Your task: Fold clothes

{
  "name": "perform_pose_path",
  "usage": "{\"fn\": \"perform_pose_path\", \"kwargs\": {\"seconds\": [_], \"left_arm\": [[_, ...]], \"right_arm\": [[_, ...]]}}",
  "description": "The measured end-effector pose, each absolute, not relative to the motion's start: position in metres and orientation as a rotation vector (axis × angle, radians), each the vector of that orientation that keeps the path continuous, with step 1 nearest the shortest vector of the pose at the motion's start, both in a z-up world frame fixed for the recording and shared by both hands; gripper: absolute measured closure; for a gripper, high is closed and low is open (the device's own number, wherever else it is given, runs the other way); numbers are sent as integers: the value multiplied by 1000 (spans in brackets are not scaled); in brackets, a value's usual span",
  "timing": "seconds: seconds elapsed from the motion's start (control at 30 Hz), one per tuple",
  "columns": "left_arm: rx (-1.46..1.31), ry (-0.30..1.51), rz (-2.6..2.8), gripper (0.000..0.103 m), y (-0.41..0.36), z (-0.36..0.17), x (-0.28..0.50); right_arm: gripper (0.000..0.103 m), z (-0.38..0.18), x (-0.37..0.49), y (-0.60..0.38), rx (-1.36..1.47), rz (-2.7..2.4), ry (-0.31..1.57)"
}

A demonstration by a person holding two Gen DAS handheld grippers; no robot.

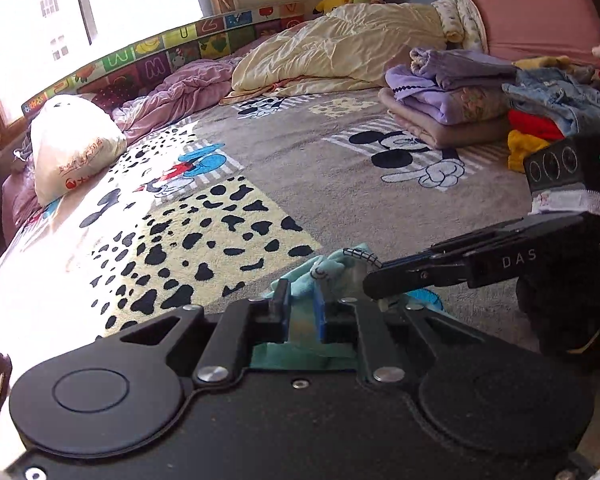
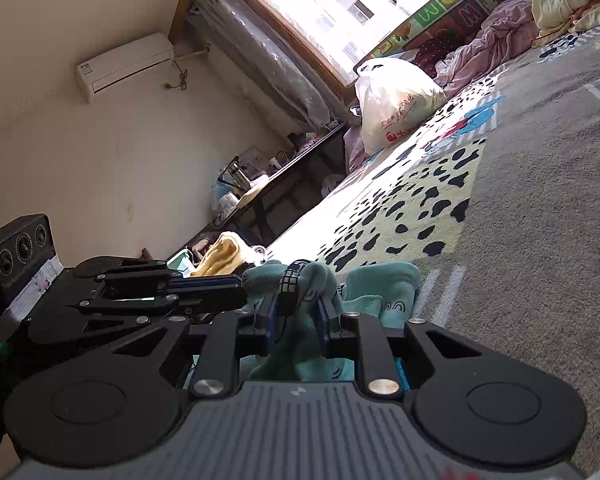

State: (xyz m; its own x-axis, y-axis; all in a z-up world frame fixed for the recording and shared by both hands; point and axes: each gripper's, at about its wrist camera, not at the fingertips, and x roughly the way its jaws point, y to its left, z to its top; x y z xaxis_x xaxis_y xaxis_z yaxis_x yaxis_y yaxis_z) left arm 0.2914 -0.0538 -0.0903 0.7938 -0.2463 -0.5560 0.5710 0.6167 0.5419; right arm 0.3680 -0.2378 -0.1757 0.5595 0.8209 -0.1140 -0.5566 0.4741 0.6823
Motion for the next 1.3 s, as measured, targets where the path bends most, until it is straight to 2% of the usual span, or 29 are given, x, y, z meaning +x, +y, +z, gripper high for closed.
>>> {"fn": "perform_pose_path", "kwargs": {"seconds": [0.13, 0.43, 0.5, 0.73, 0.77, 0.8, 0.83, 0.87, 0.9, 0.93, 0.97, 1.3], "left_arm": [[733, 479, -531, 102, -66, -102, 286], [906, 429, -550, 103, -95, -124, 282], [889, 439, -553, 102, -93, -124, 285], [586, 440, -515, 100, -44, -74, 295], [581, 434, -501, 98, -39, -73, 298], [578, 428, -487, 87, -33, -73, 301], [586, 434, -486, 69, -31, -76, 304], [596, 428, -491, 60, -32, -80, 305], [605, 423, -496, 59, -32, -84, 307], [625, 403, -505, 82, -35, -89, 307], [646, 400, -512, 99, -40, -92, 307], [1315, 322, -616, 102, -96, -148, 283]], "right_arm": [[81, -180, 372, -244, 702, 878, 479], [81, -192, 384, -252, 796, 845, 543], [81, -195, 387, -248, 772, 795, 586], [81, -198, 387, -249, 784, 815, 582], [81, -198, 387, -249, 788, 816, 582], [81, -199, 387, -249, 795, 817, 583], [81, -199, 387, -250, 801, 818, 584], [81, -200, 388, -251, 808, 819, 585], [81, -200, 388, -251, 814, 820, 585], [81, -201, 389, -252, 820, 822, 585], [81, -201, 389, -252, 826, 823, 586], [81, -204, 391, -260, 892, 834, 553]]}}
